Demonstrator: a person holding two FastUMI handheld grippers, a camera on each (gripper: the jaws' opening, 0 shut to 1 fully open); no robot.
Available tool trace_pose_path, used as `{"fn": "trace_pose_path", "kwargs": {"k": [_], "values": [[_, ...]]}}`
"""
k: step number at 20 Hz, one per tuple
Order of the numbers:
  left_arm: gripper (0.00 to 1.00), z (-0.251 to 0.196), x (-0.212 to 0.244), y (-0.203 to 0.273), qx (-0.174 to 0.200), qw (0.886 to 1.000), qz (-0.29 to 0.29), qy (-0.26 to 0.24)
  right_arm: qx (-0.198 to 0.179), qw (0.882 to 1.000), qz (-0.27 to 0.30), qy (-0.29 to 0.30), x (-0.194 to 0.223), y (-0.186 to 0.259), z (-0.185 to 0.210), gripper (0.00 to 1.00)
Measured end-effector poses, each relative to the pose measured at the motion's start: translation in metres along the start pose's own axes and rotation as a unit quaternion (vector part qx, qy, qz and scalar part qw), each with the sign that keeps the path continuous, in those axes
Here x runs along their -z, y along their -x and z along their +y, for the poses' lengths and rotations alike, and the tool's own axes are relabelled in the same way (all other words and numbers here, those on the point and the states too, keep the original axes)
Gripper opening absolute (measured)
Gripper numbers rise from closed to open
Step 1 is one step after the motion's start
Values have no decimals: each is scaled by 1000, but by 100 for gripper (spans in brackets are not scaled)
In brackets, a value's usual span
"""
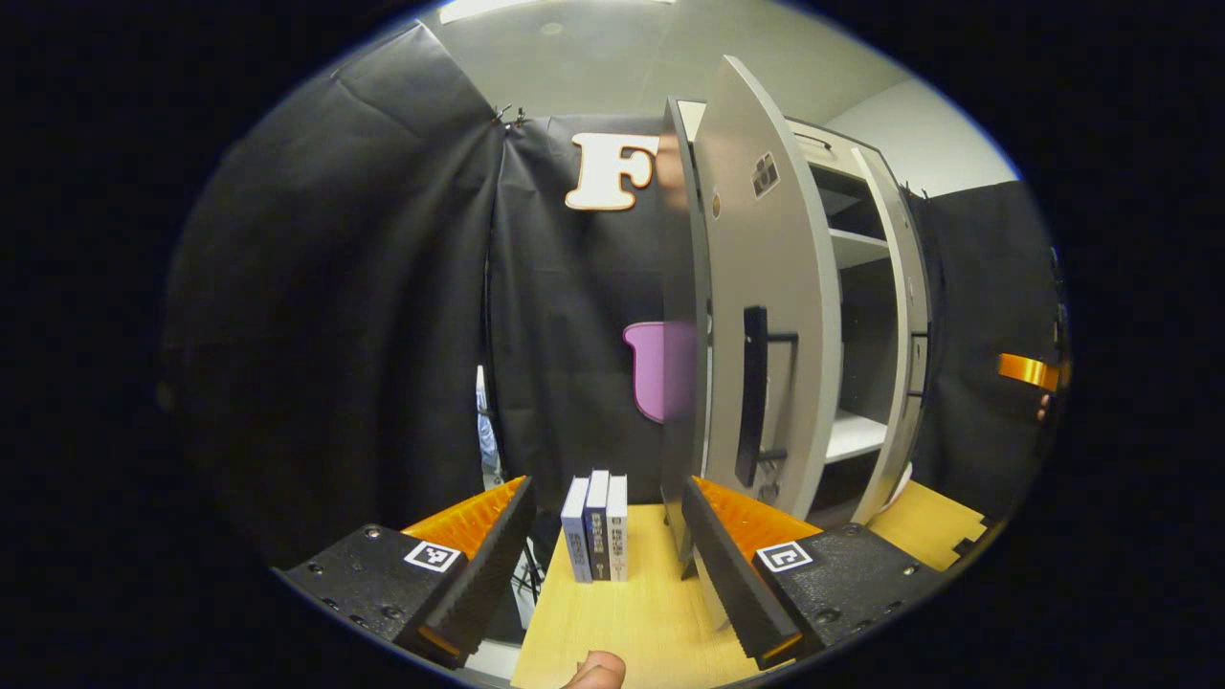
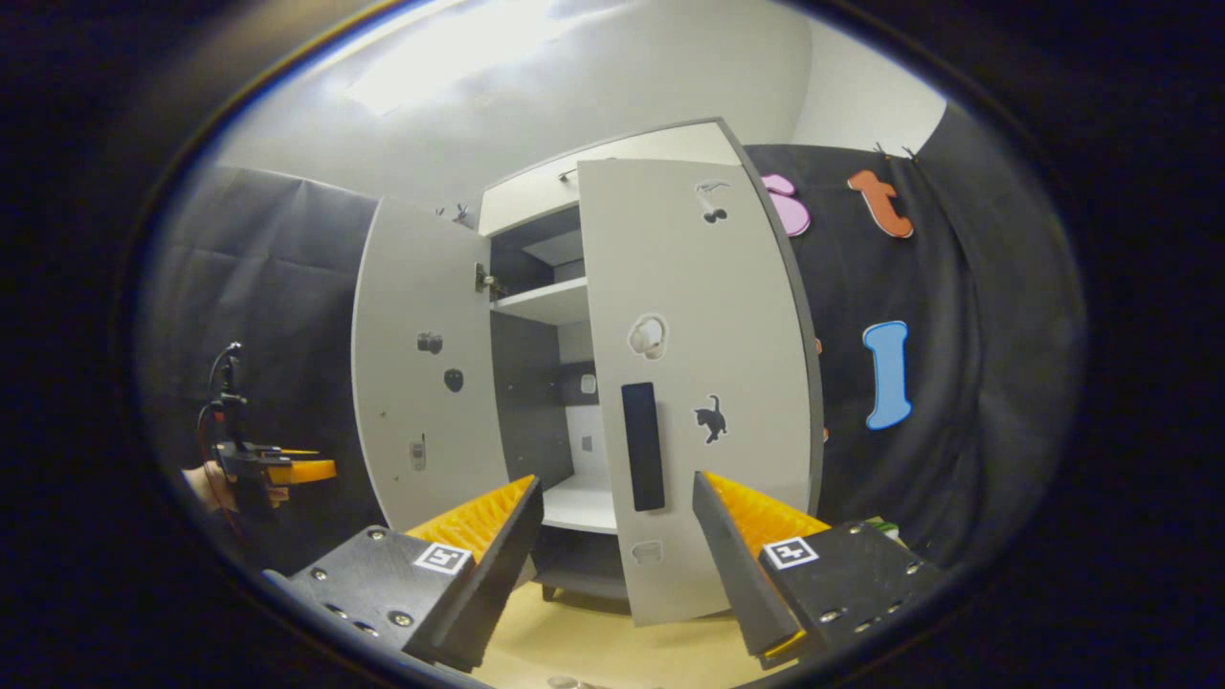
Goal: Grasp the bottle in the cabinet with the left hand and place it on the coaster, then close the right door with the right hand and the left door with the left hand.
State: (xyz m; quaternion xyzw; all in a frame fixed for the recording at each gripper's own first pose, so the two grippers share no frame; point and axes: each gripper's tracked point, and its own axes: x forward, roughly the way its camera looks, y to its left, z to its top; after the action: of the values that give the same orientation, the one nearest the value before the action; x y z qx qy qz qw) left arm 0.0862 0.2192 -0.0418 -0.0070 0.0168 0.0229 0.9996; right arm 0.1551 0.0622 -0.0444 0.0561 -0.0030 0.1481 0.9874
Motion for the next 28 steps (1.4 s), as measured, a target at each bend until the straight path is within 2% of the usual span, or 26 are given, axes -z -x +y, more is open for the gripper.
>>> {"fn": "trace_pose_path", "kwargs": {"k": [2,5,7,8,9,10,12,15,16,19,21,23,24,27,28], "values": [[94,-9,-15,-18,11,1000,-9,3,6,1000,3,4,-2,10,-6,95],[96,-16,-34,-41,17,999,-27,2,24,999,-10,24,-11,37,-20,95],[94,-24,-43,-51,29,999,-34,-2,23,999,-19,36,-14,58,-23,95],[94,-34,-45,-56,43,998,-35,6,25,999,-22,41,-16,67,-25,92],[94,-41,-45,-58,45,999,-25,11,28,998,-22,45,-18,76,-27,92],[89,-44,-45,-59,52,998,-27,14,34,998,-21,51,-19,82,-31,95],[88,-56,-46,-60,63,998,-22,23,52,997,-23,57,-25,95,-39,92],[91,-72,-49,-61,70,997,-25,25,60,996,-27,55,-29,101,-36,95],[88,-78,-46,-60,74,997,-21,20,64,996,-27,62,-29,102,-37,92],[90,-97,-50,-61,83,996,-23,12,82,993,-23,84,-23,102,-46,99],[88,-109,-48,-62,90,996,-22,14,80,993,-20,81,-20,98,-43,92],[91,-120,-49,-65,96,995,-21,22,78,994,-12,76,-16,96,-40,92],[88,-124,-47,-65,99,995,-16,23,76,994,-9,74,-15,95,-39,92],[91,-126,-49,-68,88,996,-18,11,78,994,-11,77,-18,93,-41,92],[91,-125,-48,-71,82,996,-19,9,81,994,-12,77,-20,91,-43,95]]}}
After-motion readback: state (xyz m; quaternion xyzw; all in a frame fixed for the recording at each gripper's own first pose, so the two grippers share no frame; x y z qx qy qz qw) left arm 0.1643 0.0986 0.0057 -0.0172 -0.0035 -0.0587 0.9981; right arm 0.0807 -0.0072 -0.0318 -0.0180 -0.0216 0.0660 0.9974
